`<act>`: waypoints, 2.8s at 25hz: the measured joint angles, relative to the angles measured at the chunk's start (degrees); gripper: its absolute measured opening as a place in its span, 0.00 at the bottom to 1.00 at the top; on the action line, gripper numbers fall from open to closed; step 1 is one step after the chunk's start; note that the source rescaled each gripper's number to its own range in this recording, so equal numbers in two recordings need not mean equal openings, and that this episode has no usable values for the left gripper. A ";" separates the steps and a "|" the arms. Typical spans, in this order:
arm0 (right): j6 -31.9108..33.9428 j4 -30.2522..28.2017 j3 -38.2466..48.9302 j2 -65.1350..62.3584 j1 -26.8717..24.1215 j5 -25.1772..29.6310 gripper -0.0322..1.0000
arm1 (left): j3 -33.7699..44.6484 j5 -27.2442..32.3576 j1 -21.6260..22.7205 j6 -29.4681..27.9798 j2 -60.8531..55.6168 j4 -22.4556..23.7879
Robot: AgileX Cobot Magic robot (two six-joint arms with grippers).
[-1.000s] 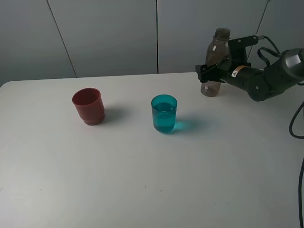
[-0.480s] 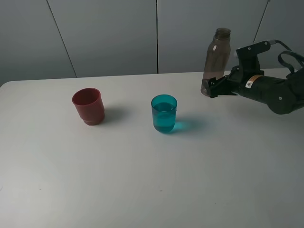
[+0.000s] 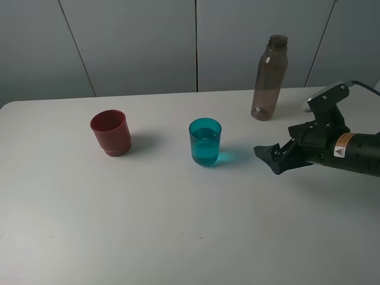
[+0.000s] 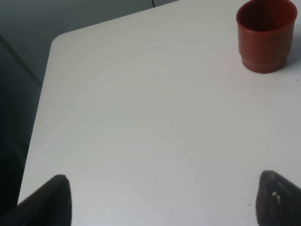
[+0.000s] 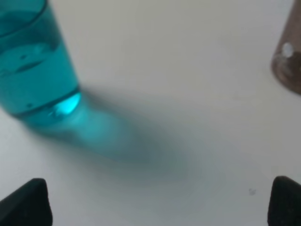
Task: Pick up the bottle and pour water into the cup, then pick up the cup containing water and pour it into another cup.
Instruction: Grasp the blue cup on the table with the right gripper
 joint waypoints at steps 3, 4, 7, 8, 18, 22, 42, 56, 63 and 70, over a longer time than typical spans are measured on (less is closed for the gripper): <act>4.31 -7.03 1.51 0.01 0.00 0.00 0.99 | 0.00 0.00 0.00 0.00 0.00 0.00; 5.29 -9.55 1.51 0.01 0.00 0.00 0.99 | 0.00 0.00 0.00 0.00 0.00 0.00; 7.02 -14.14 1.52 0.01 0.00 -0.50 0.99 | 0.00 0.00 0.00 0.00 0.00 0.00; 7.03 -14.55 1.52 0.01 0.15 -0.77 0.99 | 0.00 0.00 0.00 0.00 0.00 0.00; -0.01 -7.93 -2.22 2.90 6.78 -1.71 0.99 | 0.00 0.00 0.00 0.00 0.00 0.00; 1.14 -8.52 -6.40 6.91 7.00 -1.71 0.99 | 0.00 0.00 0.00 0.00 0.00 0.00; -1.30 -10.02 -14.48 15.67 11.44 -1.33 0.99 | 0.00 0.00 0.00 0.00 0.00 0.00; -1.33 -7.01 -14.48 15.67 11.54 -9.36 0.99 | 0.00 0.00 0.00 0.00 0.00 0.00; -0.94 -5.54 -14.48 15.91 11.54 -10.53 0.99 | 0.00 0.00 0.00 0.00 0.00 0.00; -1.07 -5.20 -16.29 18.18 14.10 -10.89 0.99 | 0.00 0.00 0.00 0.00 0.00 0.00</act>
